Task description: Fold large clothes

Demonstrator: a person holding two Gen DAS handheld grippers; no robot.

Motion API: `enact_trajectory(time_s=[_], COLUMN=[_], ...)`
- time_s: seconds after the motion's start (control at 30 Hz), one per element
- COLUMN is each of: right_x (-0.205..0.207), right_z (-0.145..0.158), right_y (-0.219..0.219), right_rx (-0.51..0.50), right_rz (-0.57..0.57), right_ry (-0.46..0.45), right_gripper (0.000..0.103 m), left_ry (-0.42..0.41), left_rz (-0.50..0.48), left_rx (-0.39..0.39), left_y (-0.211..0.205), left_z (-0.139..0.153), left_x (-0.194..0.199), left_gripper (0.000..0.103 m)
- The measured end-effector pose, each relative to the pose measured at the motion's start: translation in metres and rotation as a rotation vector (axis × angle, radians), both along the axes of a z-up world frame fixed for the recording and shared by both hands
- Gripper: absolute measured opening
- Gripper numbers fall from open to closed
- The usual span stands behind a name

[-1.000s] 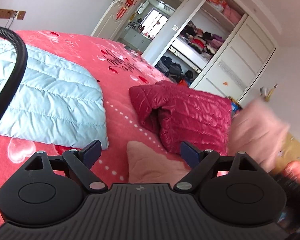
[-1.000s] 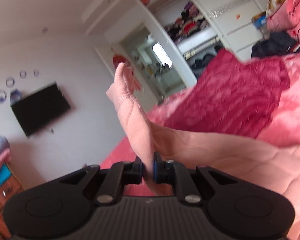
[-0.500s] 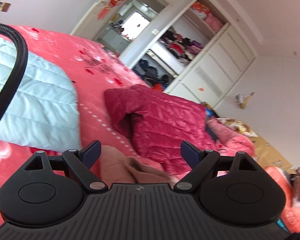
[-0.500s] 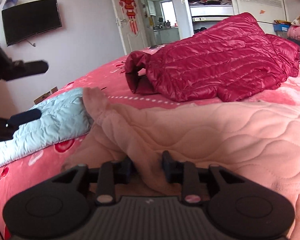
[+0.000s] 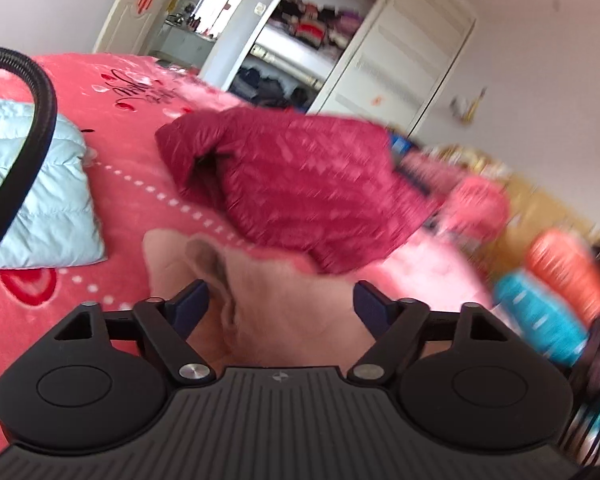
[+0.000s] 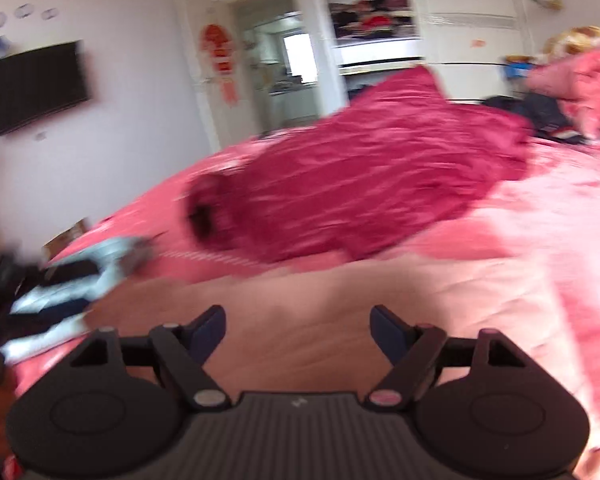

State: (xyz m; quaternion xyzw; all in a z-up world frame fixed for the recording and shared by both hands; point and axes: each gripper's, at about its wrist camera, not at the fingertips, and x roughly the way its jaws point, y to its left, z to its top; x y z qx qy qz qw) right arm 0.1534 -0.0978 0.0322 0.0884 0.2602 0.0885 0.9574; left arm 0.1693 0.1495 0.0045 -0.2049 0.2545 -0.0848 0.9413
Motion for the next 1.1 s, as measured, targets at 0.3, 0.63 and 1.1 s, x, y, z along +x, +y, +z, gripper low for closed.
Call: enact_trajectory(time_s=[0.3, 0.63, 1.1], right_x=[0.043, 0.034, -0.083], right_z=[-0.054, -0.069, 0.016], right_y=[-0.022, -0.018, -0.099], right_rx=[-0.060, -0.114, 0.086], right_rz=[-0.103, -0.101, -0.105], right_ry=[0.131, 0.056, 0.080], right_gripper=[0.051, 0.053, 0.088], left_ry=[0.196, 0.185, 0.101], left_rz=[0.076, 0.099, 0.086], left_rx=[0.150, 0.210, 0.154], left_y=[-0.007, -0.014, -0.022], left_z=[-0.034, -0.052, 0.014], left_x=[0.012, 0.003, -0.075], left_gripper=[0.084, 0.088, 0.097])
